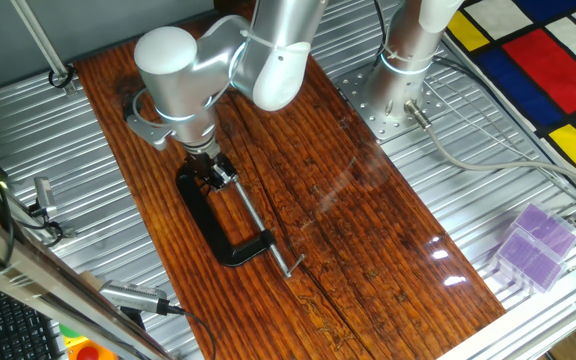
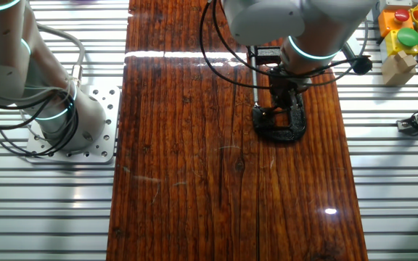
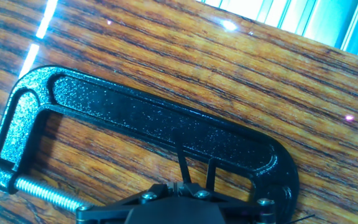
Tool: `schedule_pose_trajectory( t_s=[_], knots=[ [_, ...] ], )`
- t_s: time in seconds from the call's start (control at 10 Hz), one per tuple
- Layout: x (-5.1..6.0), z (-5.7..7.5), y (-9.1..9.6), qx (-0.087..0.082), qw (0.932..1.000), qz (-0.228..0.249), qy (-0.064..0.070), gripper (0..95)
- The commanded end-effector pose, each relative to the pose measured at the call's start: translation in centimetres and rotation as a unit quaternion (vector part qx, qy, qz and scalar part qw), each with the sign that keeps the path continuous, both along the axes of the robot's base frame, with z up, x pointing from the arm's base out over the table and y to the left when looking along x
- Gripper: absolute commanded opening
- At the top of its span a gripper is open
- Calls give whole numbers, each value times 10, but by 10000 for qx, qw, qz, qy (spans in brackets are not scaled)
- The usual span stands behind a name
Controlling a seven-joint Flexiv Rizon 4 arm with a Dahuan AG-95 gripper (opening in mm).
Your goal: Turn the hands of a clock
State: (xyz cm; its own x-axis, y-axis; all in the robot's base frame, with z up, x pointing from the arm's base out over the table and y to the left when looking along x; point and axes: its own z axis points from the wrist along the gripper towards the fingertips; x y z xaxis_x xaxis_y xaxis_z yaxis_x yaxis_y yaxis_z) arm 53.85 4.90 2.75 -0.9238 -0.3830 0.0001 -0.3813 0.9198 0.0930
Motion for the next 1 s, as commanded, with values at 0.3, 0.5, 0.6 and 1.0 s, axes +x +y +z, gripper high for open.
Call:
schedule_pose_trajectory(
  t_s=[0.3, 0.5, 0.6, 1.0],
  knots=[
    [2, 1, -3, 7, 10000, 34, -3, 0],
    [3, 1, -5, 12, 10000, 64, -3, 0],
    [4, 1, -6, 13, 10000, 79, -5, 0],
    [4, 2, -8, 16, 9999, 111, -4, 0]
  ],
)
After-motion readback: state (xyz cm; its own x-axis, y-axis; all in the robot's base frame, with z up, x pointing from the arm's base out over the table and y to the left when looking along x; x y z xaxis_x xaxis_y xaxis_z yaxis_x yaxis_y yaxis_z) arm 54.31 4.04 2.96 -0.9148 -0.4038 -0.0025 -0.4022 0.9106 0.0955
